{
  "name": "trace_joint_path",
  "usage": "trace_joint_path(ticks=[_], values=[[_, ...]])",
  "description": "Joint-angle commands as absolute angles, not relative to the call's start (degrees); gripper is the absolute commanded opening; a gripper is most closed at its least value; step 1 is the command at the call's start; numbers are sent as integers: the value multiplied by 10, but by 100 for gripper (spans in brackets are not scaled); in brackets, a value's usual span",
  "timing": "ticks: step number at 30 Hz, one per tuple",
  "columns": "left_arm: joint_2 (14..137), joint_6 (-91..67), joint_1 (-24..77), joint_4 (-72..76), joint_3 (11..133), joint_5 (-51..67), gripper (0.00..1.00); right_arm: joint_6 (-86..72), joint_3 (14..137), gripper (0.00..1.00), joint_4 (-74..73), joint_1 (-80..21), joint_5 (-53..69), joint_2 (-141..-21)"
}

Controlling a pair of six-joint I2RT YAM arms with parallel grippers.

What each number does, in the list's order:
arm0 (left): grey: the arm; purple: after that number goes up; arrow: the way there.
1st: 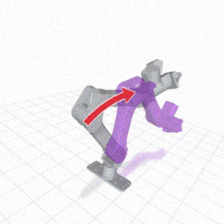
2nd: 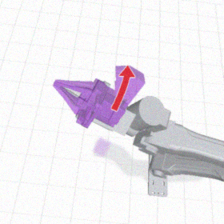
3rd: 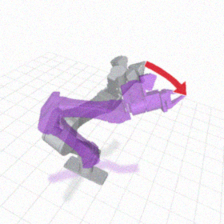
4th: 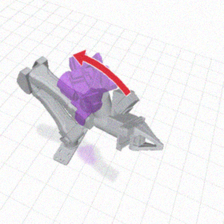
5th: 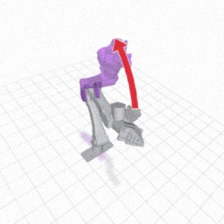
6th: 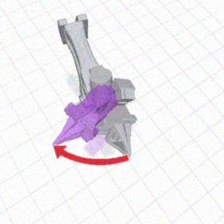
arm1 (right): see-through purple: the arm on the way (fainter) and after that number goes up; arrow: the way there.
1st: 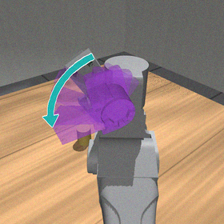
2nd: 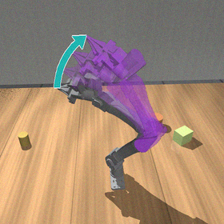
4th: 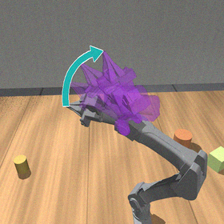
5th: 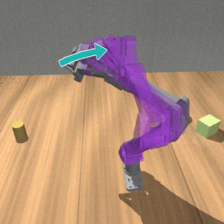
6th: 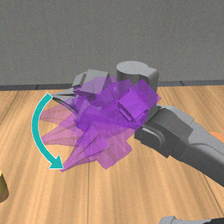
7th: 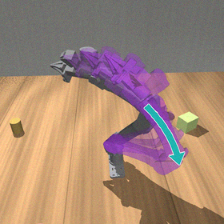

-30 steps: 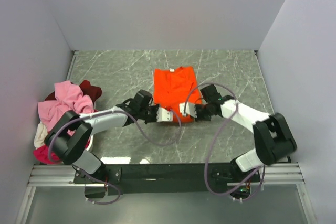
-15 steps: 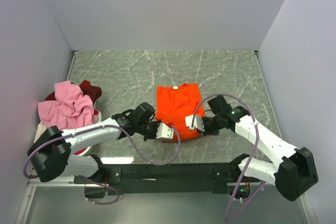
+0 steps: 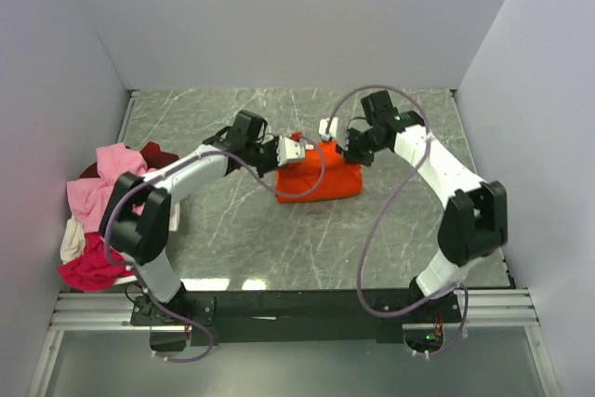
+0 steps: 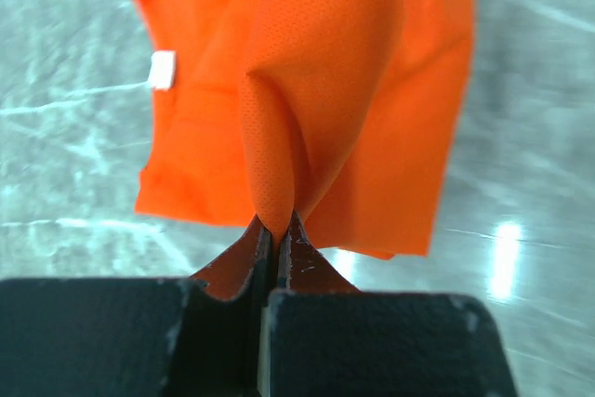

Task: Fold and stack the t-shirts
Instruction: Fold the tshirt

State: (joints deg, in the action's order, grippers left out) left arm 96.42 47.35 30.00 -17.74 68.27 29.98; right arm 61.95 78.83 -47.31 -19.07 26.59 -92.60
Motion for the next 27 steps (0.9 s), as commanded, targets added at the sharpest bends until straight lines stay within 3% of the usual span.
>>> trace_joint_path(ticks=[1, 10, 27], values=[[1003, 490, 275, -169, 736, 340, 0, 576, 869, 0, -447, -179, 261, -994], [1089, 458, 214, -105, 813, 356, 0, 499, 1022, 0, -400, -164, 208, -1135], [1219, 436, 208, -58, 950, 334, 0, 425, 1091, 0, -331, -141, 132, -1215]])
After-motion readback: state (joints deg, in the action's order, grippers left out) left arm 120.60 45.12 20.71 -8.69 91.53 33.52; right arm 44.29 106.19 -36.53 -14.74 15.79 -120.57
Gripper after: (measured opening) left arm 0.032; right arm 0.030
